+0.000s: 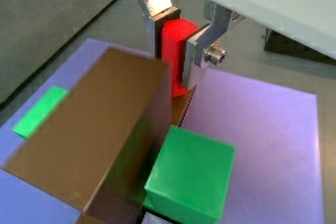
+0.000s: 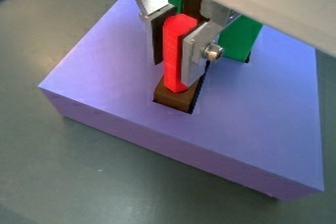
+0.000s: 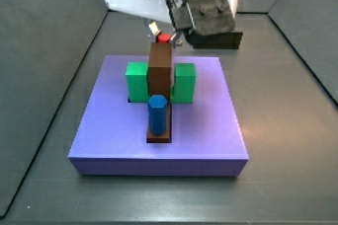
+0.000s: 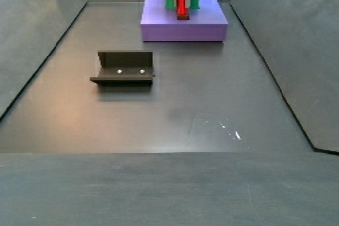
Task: Pick up the red object. Move up. Move to above the board. Insert the red object.
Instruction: Insert the red object.
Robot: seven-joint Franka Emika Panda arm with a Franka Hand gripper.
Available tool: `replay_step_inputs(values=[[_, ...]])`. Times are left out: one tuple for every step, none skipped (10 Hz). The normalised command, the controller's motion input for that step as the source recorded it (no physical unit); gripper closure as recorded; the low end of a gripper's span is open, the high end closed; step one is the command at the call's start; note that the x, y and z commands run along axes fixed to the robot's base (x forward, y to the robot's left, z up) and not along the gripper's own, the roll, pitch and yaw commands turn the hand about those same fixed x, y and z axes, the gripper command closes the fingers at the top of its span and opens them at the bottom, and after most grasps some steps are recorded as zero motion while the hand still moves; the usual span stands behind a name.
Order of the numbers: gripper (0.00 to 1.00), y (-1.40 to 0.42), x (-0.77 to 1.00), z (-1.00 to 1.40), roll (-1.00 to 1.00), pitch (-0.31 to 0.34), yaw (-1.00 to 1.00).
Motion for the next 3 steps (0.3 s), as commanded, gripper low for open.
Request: replay_step_inputs(values=[[1.00, 0.00, -0.16, -0.26, 0.05, -0.014, -0.03], [1.00, 0.00, -0.14, -0.15, 0.07, -0.010, -0.03], [1.00, 0.00, 0.00, 0.00, 0.00, 0.000, 0.00]])
